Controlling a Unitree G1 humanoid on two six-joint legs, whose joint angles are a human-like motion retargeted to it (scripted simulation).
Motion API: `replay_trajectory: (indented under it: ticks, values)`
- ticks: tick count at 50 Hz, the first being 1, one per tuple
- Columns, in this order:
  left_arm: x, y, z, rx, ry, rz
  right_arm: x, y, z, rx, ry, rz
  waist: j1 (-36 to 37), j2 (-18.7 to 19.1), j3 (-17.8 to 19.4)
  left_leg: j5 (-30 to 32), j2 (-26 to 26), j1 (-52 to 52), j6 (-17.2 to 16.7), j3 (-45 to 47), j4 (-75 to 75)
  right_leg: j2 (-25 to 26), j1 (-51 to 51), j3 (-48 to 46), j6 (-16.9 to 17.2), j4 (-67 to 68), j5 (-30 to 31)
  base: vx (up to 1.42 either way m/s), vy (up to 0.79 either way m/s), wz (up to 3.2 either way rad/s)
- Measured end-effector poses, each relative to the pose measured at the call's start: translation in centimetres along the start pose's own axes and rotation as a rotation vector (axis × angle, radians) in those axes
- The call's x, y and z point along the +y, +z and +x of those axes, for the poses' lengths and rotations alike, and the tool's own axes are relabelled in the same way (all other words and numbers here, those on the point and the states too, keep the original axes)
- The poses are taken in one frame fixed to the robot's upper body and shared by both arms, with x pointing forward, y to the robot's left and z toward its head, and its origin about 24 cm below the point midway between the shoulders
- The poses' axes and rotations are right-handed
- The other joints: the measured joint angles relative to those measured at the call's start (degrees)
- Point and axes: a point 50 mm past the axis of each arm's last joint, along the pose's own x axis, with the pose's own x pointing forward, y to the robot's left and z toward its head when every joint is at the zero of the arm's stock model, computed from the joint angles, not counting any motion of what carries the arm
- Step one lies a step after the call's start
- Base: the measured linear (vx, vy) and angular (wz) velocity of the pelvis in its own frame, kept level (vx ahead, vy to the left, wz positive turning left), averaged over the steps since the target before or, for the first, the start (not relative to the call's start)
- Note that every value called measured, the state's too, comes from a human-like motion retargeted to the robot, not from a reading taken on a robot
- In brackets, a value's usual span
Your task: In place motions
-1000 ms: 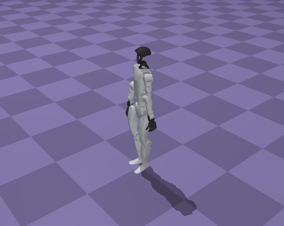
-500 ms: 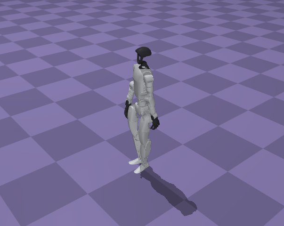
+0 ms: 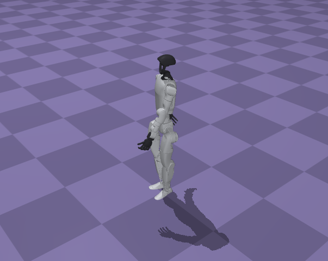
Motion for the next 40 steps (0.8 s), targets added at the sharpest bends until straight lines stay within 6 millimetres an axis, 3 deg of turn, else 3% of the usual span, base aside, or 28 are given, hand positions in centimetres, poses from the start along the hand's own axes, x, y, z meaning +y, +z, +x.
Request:
replay_trajectory:
  ticks: [4,7,11,14,18,22,25,30,35,37,38,40]
  values:
    - [0.7,-6.6,-0.7,0.231,0.036,-0.012,0.7,5.3,-1.5,-0.163,-0.017,-0.123,1.0,0.2,-0.1,0.1,-0.3,0.0,0.0,-0.7,0.0,-0.2,0.2,-0.5,0.0,0.0,-0.2,-0.01,0.04,0.2]
    - [0.9,-12.6,-2.4,0.437,0.079,-0.053,1.0,10.0,-3.7,-0.309,-0.07,-0.248,1.7,0.3,0.0,0.2,-0.6,0.1,0.0,-1.0,0.1,-0.3,0.4,-0.6,0.0,-0.1,-0.3,0.0,0.01,0.06]
    - [1.0,-20.2,-5.9,0.646,0.167,-0.151,1.5,16.8,-8.3,-0.541,-0.153,-0.436,1.6,0.4,0.3,0.2,-0.7,0.2,0.0,-1.2,0.0,-0.4,0.5,-0.8,0.3,0.0,-0.4,0.0,0.0,0.0]
    - [0.9,-25.1,-9.0,0.755,0.207,-0.242,2.5,20.8,-12.2,-0.727,-0.18,-0.531,1.4,0.6,0.4,0.2,-0.8,0.1,-0.1,-1.2,0.1,-0.4,0.4,-0.9,0.5,-0.1,-0.5,0.0,0.0,0.0]
    - [0.4,-30.3,-13.5,0.899,0.219,-0.354,4.0,24.2,-16.6,-0.948,-0.161,-0.557,1.2,0.8,0.4,0.2,-0.7,0.0,-0.2,-1.2,0.0,-0.4,0.4,-0.9,0.7,0.0,-0.6,0.0,0.0,0.0]
    - [-0.4,-33.1,-16.6,1.016,0.248,-0.426,5.3,25.4,-19.0,-1.081,-0.09,-0.53,0.9,0.7,0.5,0.2,-0.6,0.0,-0.2,-1.3,0.1,-0.3,0.4,-1.0,0.7,0.0,-0.7,0.0,0.0,0.0]
    - [-1.0,-33.5,-17.1,1.045,0.242,-0.456,5.9,25.3,-19.0,-1.105,-0.044,-0.518,0.6,0.6,0.5,0.2,-0.6,0.0,-0.2,-1.2,0.0,-0.2,0.3,-0.9,0.8,0.0,-0.6,0.0,0.0,0.0]
    - [-0.8,-31.2,-14.2,0.957,0.201,-0.415,5.4,23.2,-15.4,-0.976,-0.039,-0.528,0.0,0.2,0.1,0.1,-0.4,0.0,-0.1,-0.7,-0.1,-0.1,0.1,-0.5,0.7,-0.1,-0.4,0.0,0.0,0.0]
    - [-0.1,-25.3,-8.9,0.759,0.193,-0.317,3.4,18.0,-9.2,-0.677,-0.071,-0.506,-0.2,-0.2,-0.1,0.0,-0.3,0.2,0.0,-0.3,-0.2,0.2,-0.1,0.2,0.5,-0.1,-0.1,0.0,-0.02,-0.48]
    - [0.4,-22.1,-6.7,0.665,0.201,-0.28,2.5,15.2,-6.8,-0.535,-0.067,-0.479,8.2,-0.2,0.8,0.6,-0.3,-0.5,2.6,8.7,-0.7,2.7,-0.5,8.9,-0.3,0.5,1.0,0.01,-0.03,-2.48]
    - [0.6,-20.4,-5.7,0.624,0.199,-0.254,2.0,13.6,-5.7,-0.463,-0.057,-0.448,6.5,-0.1,0.6,0.1,-0.4,0.5,2.2,6.6,-1.2,2.6,-0.4,7.1,-0.3,0.3,0.8,0.0,0.0,0.0]
    - [0.7,-17.0,-3.9,0.518,0.177,-0.24,0.9,10.3,-3.8,-0.324,-0.037,-0.382,2.9,-1.5,-0.9,-1.6,1.1,1.7,-2.1,3.2,-0.4,0.4,0.3,4.1,0.0,-0.5,-0.5,-0.02,-0.01,1.0]
